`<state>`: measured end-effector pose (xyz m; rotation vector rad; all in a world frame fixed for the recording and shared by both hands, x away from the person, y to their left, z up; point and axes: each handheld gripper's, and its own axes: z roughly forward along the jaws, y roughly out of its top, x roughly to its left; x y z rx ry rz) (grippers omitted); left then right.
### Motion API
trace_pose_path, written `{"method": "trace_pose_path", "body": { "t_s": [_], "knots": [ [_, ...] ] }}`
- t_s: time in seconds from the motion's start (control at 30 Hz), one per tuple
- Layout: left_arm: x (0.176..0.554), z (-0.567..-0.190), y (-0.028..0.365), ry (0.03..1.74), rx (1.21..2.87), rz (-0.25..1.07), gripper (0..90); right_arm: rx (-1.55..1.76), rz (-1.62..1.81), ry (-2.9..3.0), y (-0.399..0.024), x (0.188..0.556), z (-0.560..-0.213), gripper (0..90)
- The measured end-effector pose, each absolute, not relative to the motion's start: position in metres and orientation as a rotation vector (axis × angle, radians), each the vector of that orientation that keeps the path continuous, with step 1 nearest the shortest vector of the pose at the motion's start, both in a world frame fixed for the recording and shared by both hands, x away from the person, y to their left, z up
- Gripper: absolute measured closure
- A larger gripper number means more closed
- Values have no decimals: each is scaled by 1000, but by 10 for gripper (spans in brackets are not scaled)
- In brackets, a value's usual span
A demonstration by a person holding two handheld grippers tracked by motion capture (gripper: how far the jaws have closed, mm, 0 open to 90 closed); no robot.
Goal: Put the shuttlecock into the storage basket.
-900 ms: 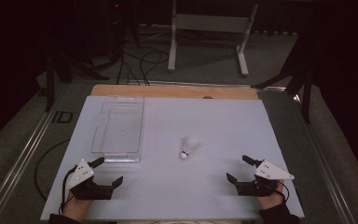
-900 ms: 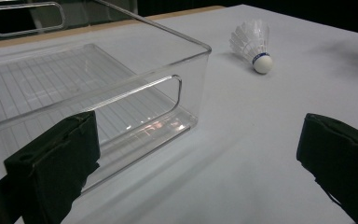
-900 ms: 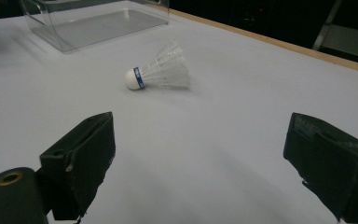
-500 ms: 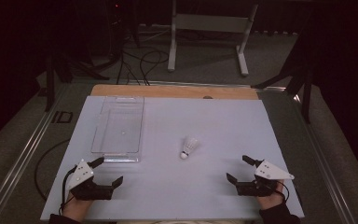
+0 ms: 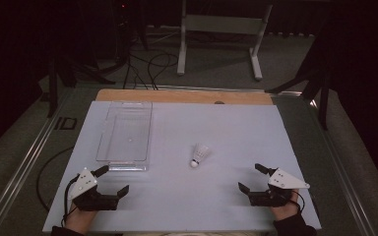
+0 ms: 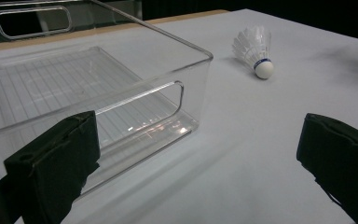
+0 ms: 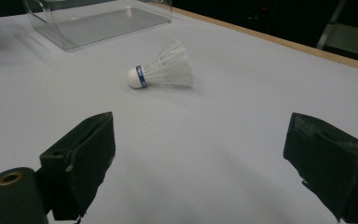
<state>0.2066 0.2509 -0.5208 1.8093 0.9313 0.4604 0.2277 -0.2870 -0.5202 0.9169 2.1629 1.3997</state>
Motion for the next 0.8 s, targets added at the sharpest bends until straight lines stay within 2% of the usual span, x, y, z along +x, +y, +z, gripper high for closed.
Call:
{"method": "trace_pose_path", "body": {
  "t_s": [0.47,0.8],
  "knots": [
    [208,-503,245,969,1806,405,0,913,1400,2164,-286,228,-520,93],
    [213,-469,235,915,1877,409,0,910,1405,2157,-284,228,-518,93]
  ]
}}
